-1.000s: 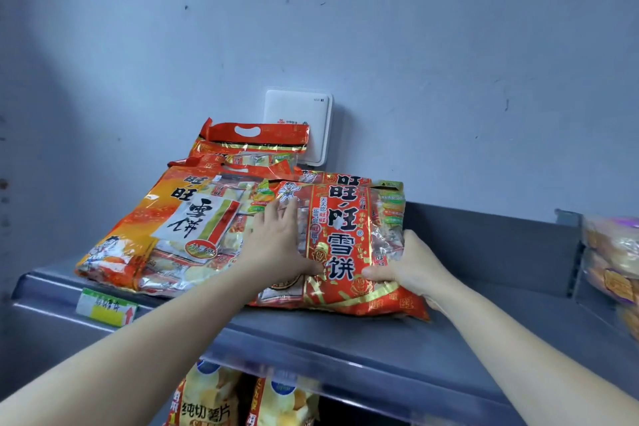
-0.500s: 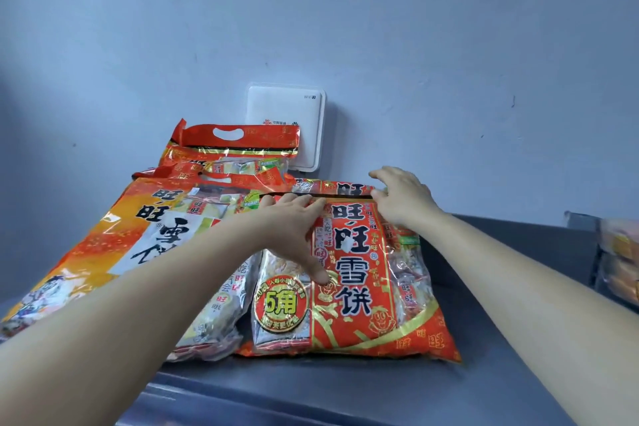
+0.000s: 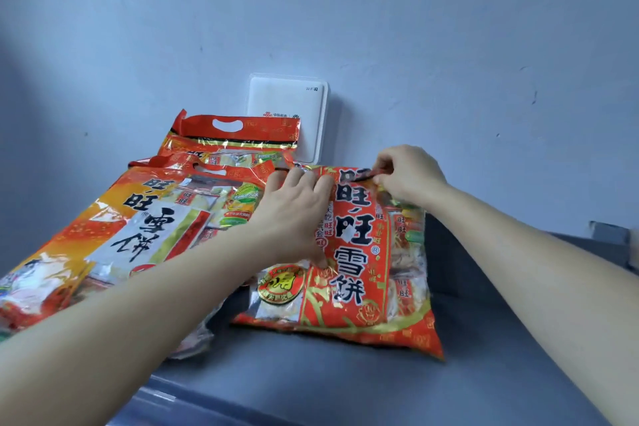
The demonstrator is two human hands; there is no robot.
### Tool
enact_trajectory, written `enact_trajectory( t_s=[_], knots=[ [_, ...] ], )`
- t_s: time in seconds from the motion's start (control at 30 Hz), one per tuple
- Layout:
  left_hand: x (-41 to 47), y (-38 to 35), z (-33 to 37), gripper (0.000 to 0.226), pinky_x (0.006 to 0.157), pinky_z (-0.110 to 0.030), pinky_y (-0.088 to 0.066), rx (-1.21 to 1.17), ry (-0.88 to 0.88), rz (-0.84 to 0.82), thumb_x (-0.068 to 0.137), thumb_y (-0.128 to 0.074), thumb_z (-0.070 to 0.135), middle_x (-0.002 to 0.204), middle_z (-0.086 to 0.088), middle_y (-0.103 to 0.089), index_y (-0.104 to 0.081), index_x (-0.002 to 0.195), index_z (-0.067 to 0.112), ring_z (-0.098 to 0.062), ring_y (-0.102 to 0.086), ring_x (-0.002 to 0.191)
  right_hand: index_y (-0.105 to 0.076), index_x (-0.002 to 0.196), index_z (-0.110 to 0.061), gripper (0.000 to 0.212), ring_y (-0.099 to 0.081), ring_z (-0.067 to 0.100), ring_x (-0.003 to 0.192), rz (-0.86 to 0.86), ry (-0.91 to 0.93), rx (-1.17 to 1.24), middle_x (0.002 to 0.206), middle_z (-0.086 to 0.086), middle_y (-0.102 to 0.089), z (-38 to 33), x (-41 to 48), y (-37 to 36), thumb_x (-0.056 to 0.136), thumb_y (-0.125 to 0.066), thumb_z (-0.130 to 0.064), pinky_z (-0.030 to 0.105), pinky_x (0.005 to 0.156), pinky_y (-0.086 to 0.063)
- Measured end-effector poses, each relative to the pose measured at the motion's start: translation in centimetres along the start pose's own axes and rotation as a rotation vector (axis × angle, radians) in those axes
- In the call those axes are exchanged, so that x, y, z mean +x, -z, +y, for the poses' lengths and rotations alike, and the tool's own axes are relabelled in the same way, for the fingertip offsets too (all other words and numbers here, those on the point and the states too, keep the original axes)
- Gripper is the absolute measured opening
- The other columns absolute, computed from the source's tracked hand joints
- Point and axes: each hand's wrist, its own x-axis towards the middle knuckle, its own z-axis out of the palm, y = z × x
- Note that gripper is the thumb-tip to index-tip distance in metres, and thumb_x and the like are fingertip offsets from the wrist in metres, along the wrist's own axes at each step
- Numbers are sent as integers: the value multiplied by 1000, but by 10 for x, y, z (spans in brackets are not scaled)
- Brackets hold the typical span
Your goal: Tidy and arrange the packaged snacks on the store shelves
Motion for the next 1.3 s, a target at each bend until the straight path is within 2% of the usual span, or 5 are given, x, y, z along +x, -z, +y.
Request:
enact_trajectory(
  t_s=[0.1,0.43,0.87,1.07,1.3],
  knots=[
    [6,-16,10,124,113,-49,-15,74,47,110,58,-78,65,142,-6,-31,-7,147,16,-28,-21,136,-65,95,-25,10,-57,22,102,120,68,0,106,-3,-66,10,0,1,86,-59,-26,37,93,-36],
    [3,-28,7,146,113,-55,-23,12,25,0,51,-76,72,145,-6,-16,22,148,25,-27,-8,141,-63,99,-18,55,-60,21,96,-301,-84,138,104,0,-65,22,-6,6,89,-35,-65,40,92,-47],
    [-20,-12,-16,120,117,-48,-11,-131,85,20,61,-52,86,157,-1,-3,3,153,31,-22,3,146,-58,121,-23,49,-49,24,118,82,283,-35,121,2,-60,-30,-16,-6,88,-50,-57,41,95,-37],
    [-51,1,-82,82,113,-49,-22,-133,380,-61,78,-35,80,154,-5,-18,-30,146,34,-24,-12,143,-61,118,-23,38,-52,21,113,-28,416,145,120,-1,-62,-90,-12,-22,89,-55,-45,35,92,-41],
    [-60,-19,-177,84,113,-54,-18,-83,536,-341,84,-43,71,160,-5,-5,-15,152,31,-27,-4,147,-50,135,-26,52,-48,24,126,-242,433,-66,138,0,-52,-158,24,-51,88,-54,-49,41,102,-41]
  ],
)
